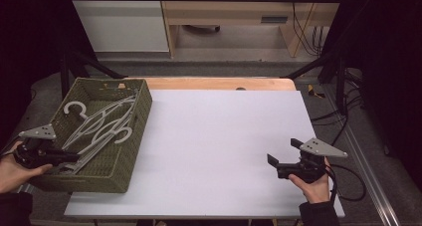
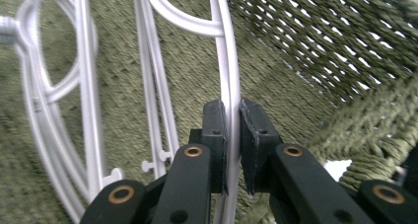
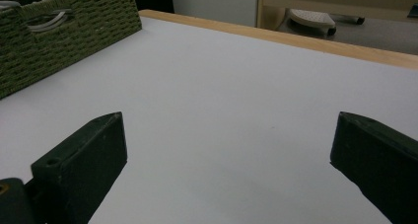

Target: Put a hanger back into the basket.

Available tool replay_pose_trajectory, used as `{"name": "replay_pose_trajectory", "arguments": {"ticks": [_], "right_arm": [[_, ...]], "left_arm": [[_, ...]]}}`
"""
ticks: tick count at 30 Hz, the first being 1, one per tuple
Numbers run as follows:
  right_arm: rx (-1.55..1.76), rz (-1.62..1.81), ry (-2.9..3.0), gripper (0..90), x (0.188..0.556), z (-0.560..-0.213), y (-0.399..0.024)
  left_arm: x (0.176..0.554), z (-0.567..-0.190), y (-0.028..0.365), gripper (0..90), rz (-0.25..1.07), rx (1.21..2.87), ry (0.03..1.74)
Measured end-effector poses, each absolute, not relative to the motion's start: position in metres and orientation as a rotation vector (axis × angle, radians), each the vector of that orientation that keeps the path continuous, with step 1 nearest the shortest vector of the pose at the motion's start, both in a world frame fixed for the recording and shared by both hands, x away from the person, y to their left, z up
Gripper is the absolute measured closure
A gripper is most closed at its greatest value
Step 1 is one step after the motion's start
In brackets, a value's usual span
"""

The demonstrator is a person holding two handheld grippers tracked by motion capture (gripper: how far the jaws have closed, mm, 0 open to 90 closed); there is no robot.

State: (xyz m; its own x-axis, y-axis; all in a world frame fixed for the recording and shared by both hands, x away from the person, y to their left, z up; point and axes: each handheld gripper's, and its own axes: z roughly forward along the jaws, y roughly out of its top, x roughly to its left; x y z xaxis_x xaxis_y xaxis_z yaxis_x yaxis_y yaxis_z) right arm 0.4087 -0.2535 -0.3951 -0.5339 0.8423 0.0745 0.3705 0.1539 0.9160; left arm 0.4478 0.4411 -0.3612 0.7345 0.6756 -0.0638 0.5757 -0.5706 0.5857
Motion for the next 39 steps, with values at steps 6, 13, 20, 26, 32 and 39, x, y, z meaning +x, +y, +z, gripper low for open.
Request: {"name": "replay_pose_trajectory", "arguments": {"ticks": [6, 13, 20, 26, 32, 39], "right_arm": [[1.15, 1.365, 1.979, 1.0, 0.408, -0.395, -0.253], [1.149, 1.364, 1.977, 1.0, 0.409, -0.395, -0.253], [1.151, 1.364, 1.977, 1.0, 0.409, -0.395, -0.253], [1.152, 1.363, 1.977, 1.0, 0.409, -0.395, -0.253], [1.148, 1.37, 1.976, 1.0, 0.408, -0.394, -0.254], [1.151, 1.361, 1.978, 1.0, 0.409, -0.395, -0.255]], "left_arm": [[0.45, -0.364, 0.436, 81.6, 0.243, 2.314, 0.964], [0.448, -0.366, 0.444, 79.2, 0.296, 2.245, 1.048], [0.445, -0.366, 0.454, 76.6, 0.341, 2.123, 1.134], [0.443, -0.352, 0.458, 79.9, 0.449, 1.998, 1.202], [0.448, -0.353, 0.455, 86.3, 0.616, 2.027, 1.298], [0.459, -0.367, 0.449, 82.5, 0.643, 2.022, 1.317]]}}
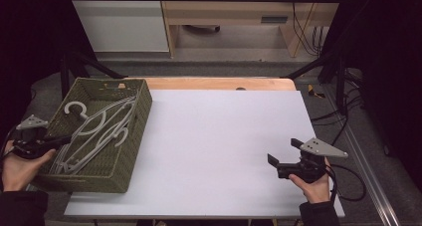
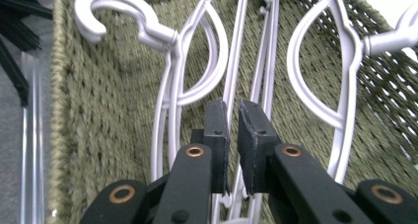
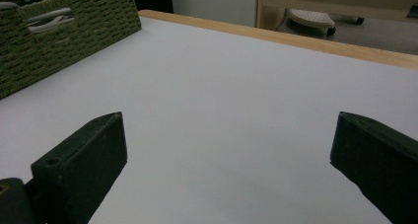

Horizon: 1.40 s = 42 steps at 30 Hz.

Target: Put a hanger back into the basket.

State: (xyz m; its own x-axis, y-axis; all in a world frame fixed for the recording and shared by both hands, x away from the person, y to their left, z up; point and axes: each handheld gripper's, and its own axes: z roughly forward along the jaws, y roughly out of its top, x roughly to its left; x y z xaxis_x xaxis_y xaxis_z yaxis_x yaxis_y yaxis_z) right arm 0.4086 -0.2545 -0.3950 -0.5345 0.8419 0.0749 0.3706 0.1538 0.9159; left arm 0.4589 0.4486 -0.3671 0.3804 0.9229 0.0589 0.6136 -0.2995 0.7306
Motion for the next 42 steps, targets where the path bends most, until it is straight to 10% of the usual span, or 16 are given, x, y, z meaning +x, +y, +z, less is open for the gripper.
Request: {"name": "replay_pose_trajectory", "arguments": {"ticks": [13, 34, 39, 42], "right_arm": [[1.147, 1.367, 1.978, 1.0, 0.408, -0.394, -0.254], [1.143, 1.365, 1.976, 1.1, 0.408, -0.394, -0.254], [1.142, 1.36, 1.98, 1.1, 0.408, -0.394, -0.254], [1.145, 1.359, 1.979, 1.1, 0.409, -0.394, -0.253]], "left_arm": [[0.448, -0.374, 0.391, 53.5, 0.612, 2.207, 1.129], [0.464, -0.38, 0.37, 80.9, 0.566, 2.416, 1.196], [0.466, -0.382, 0.37, 80.7, 0.552, 2.423, 1.189], [0.474, -0.388, 0.362, 62.6, 0.584, 2.496, 1.237]]}}
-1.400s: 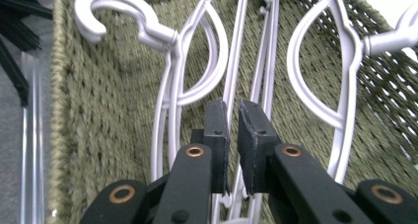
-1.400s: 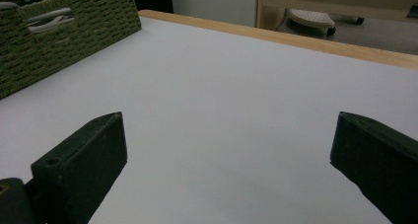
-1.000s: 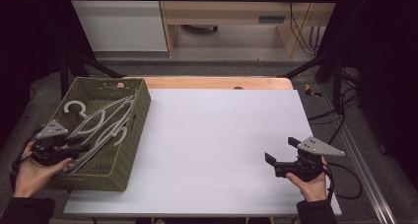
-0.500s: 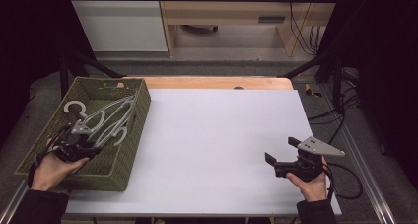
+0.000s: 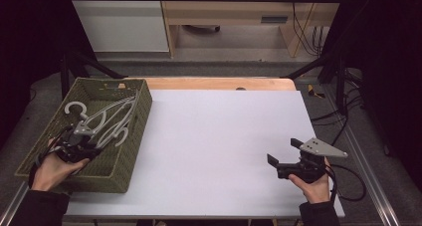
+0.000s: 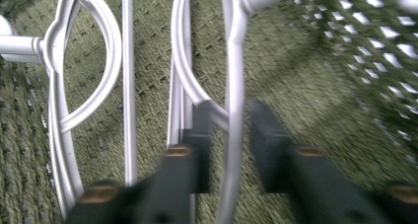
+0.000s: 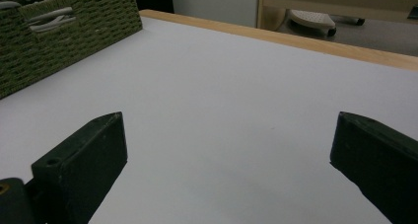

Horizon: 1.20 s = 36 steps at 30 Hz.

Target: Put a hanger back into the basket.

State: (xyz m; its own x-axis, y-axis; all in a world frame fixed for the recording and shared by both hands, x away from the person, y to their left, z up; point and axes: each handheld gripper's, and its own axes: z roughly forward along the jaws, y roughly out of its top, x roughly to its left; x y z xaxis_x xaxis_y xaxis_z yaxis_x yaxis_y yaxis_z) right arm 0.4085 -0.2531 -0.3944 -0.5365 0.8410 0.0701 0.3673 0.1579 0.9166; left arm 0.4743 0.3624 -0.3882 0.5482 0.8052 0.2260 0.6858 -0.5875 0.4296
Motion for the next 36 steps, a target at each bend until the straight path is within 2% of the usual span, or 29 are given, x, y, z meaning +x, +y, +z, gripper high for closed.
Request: {"name": "replay_pose_trajectory", "arguments": {"ticks": [1, 8, 13, 18, 21, 24, 32, 36], "right_arm": [[1.145, 1.359, 1.979, 1.1, 0.409, -0.394, -0.253], [1.149, 1.368, 1.971, 1.1, 0.408, -0.394, -0.255], [1.147, 1.365, 1.971, 1.1, 0.408, -0.394, -0.255], [1.15, 1.368, 1.968, 1.1, 0.408, -0.393, -0.255], [1.151, 1.367, 1.97, 1.1, 0.408, -0.394, -0.256], [1.15, 1.368, 1.969, 1.1, 0.408, -0.394, -0.256], [1.155, 1.369, 1.97, 1.1, 0.408, -0.394, -0.255], [1.152, 1.368, 1.969, 1.1, 0.408, -0.394, -0.255]], "left_arm": [[0.474, -0.388, 0.362, 68.2, 0.584, 2.496, 1.237], [0.472, -0.384, 0.362, 72.8, 0.625, 2.486, 1.238], [0.471, -0.361, 0.383, 79.2, 0.66, 2.356, 1.284], [0.48, -0.355, 0.406, 78.4, 0.586, 2.244, 1.328], [0.483, -0.354, 0.415, 76.9, 0.636, 2.2, 1.371], [0.489, -0.359, 0.43, 76.7, 0.717, 2.152, 1.484], [0.499, -0.372, 0.442, 71.1, 0.707, 2.152, 1.586], [0.494, -0.373, 0.445, 63.6, 0.722, 2.124, 1.589]]}}
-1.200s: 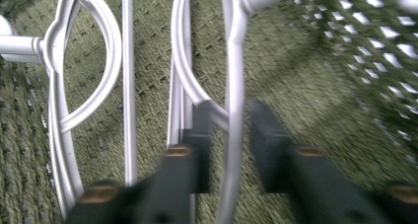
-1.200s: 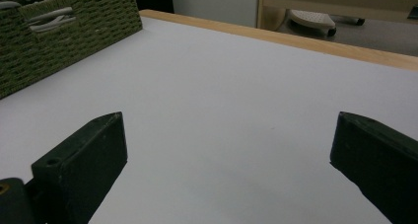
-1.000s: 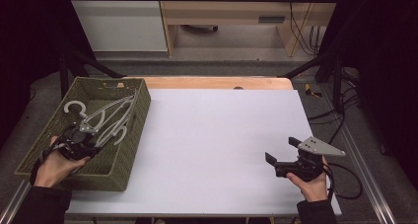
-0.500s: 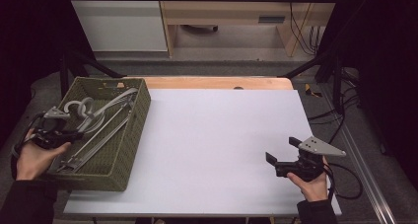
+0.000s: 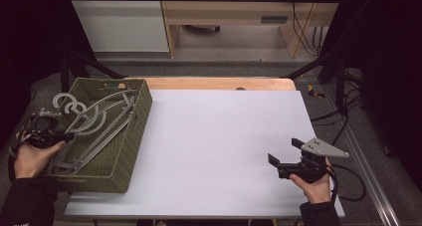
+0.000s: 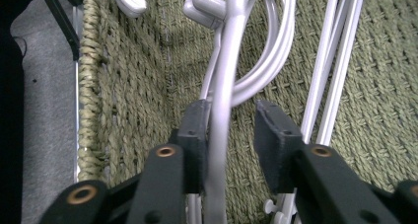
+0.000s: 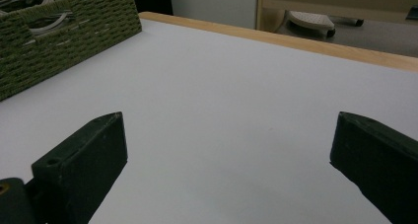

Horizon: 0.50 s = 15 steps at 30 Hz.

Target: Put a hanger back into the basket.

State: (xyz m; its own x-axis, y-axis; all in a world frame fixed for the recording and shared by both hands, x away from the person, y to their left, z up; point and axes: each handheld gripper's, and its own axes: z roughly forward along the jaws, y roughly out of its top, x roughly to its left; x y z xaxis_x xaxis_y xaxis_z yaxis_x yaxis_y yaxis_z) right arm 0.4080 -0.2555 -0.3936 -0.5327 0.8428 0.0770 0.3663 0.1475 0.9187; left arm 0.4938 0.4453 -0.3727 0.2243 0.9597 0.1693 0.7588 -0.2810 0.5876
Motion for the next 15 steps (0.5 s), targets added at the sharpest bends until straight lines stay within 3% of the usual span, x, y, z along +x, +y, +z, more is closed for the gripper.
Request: {"name": "replay_pose_trajectory", "arguments": {"ticks": [10, 15], "right_arm": [[1.153, 1.369, 1.966, 1.1, 0.408, -0.393, -0.255], [1.146, 1.377, 1.951, 1.0, 0.407, -0.393, -0.256]], "left_arm": [[0.463, -0.352, 0.433, 52.0, 0.769, 1.987, 1.441], [0.441, -0.345, 0.407, 42.4, 0.74, 1.887, 1.235]]}}
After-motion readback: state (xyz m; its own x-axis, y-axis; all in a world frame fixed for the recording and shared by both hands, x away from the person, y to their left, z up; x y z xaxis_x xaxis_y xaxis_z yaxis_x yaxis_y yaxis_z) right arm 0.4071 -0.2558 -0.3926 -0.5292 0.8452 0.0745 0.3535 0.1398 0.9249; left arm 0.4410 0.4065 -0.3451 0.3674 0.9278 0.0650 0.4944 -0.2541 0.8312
